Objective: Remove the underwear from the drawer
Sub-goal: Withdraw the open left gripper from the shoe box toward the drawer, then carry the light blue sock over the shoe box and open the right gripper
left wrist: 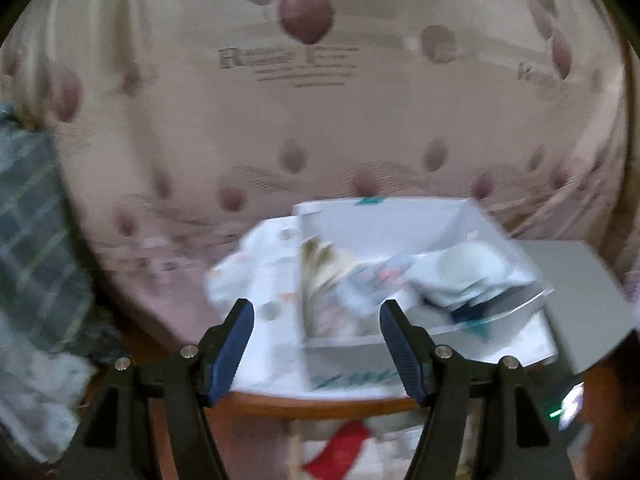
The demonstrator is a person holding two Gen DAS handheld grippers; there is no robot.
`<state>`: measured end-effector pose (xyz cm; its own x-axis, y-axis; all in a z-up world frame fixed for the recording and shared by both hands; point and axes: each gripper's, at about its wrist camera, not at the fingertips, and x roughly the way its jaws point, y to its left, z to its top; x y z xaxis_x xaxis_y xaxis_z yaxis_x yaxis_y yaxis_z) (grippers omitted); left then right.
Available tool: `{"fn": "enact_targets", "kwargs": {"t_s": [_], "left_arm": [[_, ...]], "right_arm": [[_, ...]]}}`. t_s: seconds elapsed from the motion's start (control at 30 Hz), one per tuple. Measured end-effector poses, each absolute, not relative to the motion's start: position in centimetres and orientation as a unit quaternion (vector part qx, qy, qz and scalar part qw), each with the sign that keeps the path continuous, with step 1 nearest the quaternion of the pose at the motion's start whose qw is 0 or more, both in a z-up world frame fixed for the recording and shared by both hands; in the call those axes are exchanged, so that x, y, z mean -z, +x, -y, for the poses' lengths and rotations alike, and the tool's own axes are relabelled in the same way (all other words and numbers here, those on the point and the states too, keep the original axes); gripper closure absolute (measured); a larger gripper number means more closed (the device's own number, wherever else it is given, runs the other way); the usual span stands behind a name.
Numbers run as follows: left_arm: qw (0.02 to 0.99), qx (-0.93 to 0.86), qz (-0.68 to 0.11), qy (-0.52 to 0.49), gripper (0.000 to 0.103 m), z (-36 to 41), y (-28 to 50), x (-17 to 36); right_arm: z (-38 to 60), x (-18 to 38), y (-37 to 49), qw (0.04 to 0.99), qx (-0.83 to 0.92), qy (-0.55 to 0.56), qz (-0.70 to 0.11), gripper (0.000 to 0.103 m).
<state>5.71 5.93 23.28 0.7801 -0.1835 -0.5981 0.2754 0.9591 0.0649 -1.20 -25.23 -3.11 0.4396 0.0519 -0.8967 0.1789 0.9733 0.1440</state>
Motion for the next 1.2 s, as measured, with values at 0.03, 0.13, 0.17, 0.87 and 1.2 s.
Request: {"fn": "enact_targets", "kwargs": {"t_s": [0.03,0.13,0.17,0.87,1.2], "left_arm": [[0.941,0.104,-0.312,0.077,0.036,-6.6,5.1,-22.5],[0.936,0.081,-0.335,0.07,0.036,-8.8,3.9,-19.7],[0.934,0.074,-0.343,0.068,0.036,-9.3,3.7,-18.9],[0.865,-0.13,-0.481,0.06,0.036,-14.4,6.8,-0.7],[0.859,-0.187,-0.474,0.05,0.036,-16.5,6.8,-1.1]], "right_arm": [[25.1,3.2,-1.2,0.84,0.038,0.108,-0.53,0.061],[24.8,3.4,-1.2,0.838,0.035,0.101,-0.535,0.061],[24.7,3.4,-1.3,0.837,0.033,0.099,-0.537,0.061],[26.6,-13.2,-2.6,0.874,0.039,0.071,-0.478,0.061],[23.8,-23.3,4.9,0.91,0.022,0.044,-0.412,0.061]]}}
